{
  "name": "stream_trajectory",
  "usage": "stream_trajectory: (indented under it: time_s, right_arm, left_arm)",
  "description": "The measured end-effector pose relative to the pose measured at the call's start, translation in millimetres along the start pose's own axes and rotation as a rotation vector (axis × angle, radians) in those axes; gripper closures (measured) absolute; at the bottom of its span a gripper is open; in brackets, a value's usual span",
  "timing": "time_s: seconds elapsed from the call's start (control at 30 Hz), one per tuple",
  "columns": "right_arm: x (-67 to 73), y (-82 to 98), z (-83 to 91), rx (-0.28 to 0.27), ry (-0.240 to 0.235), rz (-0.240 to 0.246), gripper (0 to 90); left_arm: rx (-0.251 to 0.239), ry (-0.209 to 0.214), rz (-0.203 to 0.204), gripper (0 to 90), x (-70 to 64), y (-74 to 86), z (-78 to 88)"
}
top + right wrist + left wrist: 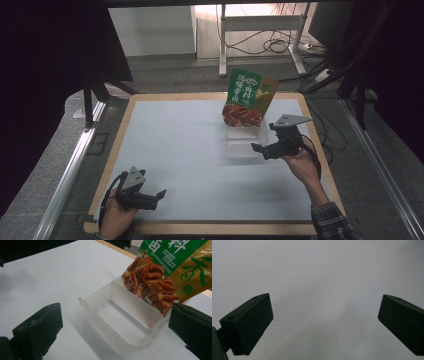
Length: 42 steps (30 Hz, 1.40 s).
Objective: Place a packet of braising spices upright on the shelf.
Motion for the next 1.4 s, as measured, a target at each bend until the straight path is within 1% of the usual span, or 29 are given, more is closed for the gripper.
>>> stream_trajectory:
  time_s: [0.27, 0.4, 0.6, 0.8, 0.97, 1.13, 1.4]
  right_arm:
    - [9.5, 7.4, 5.9, 0.006, -0.013, 0.001, 0.0]
    - [16.8, 10.6, 10.5, 0.009, -0.001, 0.01, 0.0]
    - [25.7, 17.5, 16.3, 0.009, 0.004, 0.015, 0.0]
    - [33.4, 29.0, 19.7, 0.007, 0.013, 0.015, 0.0]
    - [41.9, 41.2, 17.5, 0.03, 0.015, 0.028, 0.0]
    - [49.4, 52.2, 16.5, 0.049, 0.012, 0.033, 0.0]
    - [60.7, 67.2, 18.1, 0.053, 0.002, 0.036, 0.0]
  left_arm:
    - [-0.004, -0.001, 0.004, 0.0, 0.2, 0.0, 0.7]
    - [-0.004, -0.001, 0.002, 0.0, 0.0, -0.1, 0.7]
    - [-0.002, -0.002, 0.0, 0.0, -0.4, -0.2, 0.5]
    - [-0.001, -0.002, 0.0, 0.0, -0.6, -0.2, 0.2]
    - [-0.002, -0.001, -0.002, 0.0, -0.8, -0.3, 0.2]
    - [-0.001, -0.001, -0.004, 0.0, -0.8, -0.2, 0.1]
    - [0.0, 0.0, -0.005, 0.0, -1.2, 0.0, -0.4]
Point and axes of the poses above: each handheld gripper's, and its own axes: z roughly backward along the jaws, y roughly out of its underside, x roughly to its left, the point moved 1 cm from there along -z, roughly forward along the jaws, and after that the axes turned 5 degrees about -y, right-handed, at the moved point
